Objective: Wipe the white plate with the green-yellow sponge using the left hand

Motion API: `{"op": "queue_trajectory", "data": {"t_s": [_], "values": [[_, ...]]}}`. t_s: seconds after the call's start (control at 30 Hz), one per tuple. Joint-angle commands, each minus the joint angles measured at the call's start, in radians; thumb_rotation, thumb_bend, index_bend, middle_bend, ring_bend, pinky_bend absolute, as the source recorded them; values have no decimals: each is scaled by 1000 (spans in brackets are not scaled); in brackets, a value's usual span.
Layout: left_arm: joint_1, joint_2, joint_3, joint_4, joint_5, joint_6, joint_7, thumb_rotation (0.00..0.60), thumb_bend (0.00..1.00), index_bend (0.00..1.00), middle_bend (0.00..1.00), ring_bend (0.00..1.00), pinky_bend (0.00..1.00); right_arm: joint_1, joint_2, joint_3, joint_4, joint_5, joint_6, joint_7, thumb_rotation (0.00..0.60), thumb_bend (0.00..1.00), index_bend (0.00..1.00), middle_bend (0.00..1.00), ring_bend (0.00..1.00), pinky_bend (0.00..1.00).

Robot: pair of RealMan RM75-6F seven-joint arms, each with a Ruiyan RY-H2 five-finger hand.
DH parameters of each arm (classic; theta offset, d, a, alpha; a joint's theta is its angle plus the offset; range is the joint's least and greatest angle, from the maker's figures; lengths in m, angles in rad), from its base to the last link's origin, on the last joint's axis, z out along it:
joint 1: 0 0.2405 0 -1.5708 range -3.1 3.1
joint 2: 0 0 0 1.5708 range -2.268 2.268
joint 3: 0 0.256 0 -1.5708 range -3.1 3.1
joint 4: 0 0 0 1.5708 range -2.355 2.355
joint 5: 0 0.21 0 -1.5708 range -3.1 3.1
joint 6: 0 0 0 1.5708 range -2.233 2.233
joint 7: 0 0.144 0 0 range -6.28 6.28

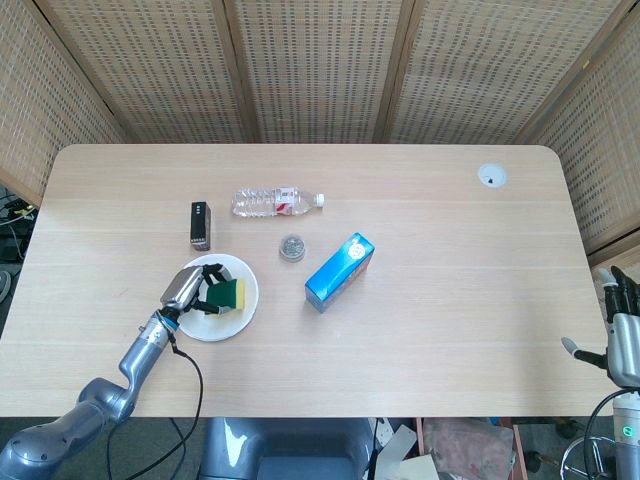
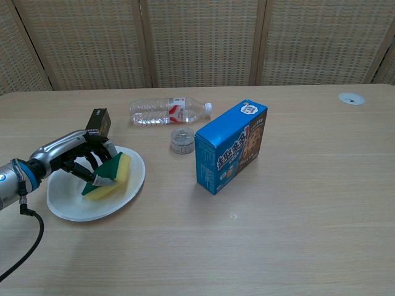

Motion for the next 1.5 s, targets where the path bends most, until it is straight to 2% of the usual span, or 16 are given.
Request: {"op": "queue_trajectory", "data": {"t_s": [0.03,0.4,0.53,0.63,0.77,0.87,0.97,1.07,1.17,1.37,1.43,1.5], "values": [[1,-21,5,25,1,-13,-6,600,95,637,494,399,447,0,0,1,0,1,0,0,600,0,0,0,0,0],[-2,-29,1,47,6,11,-30,600,95,637,494,399,447,0,3,0,-1,-1,-1,8,600,0,0,0,0,0],[-7,7,-17,13,9,70,-53,600,95,637,494,398,448,-3,7,1,-3,-5,2,16,600,0,0,0,0,0],[-23,92,-34,-48,18,124,-44,600,97,637,493,399,447,-5,10,0,-7,-10,7,21,600,0,0,0,0,0],[-41,240,-30,-120,31,113,58,600,105,637,493,399,446,-7,13,-4,-12,-19,11,24,600,0,0,0,0,0],[-29,384,12,-163,33,22,193,600,105,637,460,399,441,-9,16,-7,-21,-26,16,23,600,0,0,0,0,0],[-9,450,33,-210,-6,-91,259,600,110,635,429,399,438,-11,18,-9,-28,-34,21,20,600,0,0,0,0,0],[10,460,37,-219,-44,-155,291,600,114,627,427,399,438,-12,19,-12,-34,-40,25,15,600,0,0,0,0,0],[28,437,53,-178,-60,-206,323,600,118,626,427,398,434,-12,17,-15,-39,-45,26,7,600,0,0,0,0,0],[47,385,68,-106,-61,-243,331,600,123,622,427,399,426,-10,14,-17,-41,-47,26,-5,600,0,0,0,0,0],[49,362,76,-72,-52,-249,343,600,124,598,413,398,417,-9,13,-17,-42,-44,24,-8,600,0,0,0,0,0],[45,349,82,-55,-45,-270,343,600,74,508,328,352,369,-9,13,-16,-41,-41,22,-8,600,0,0,0,0,0]]}}
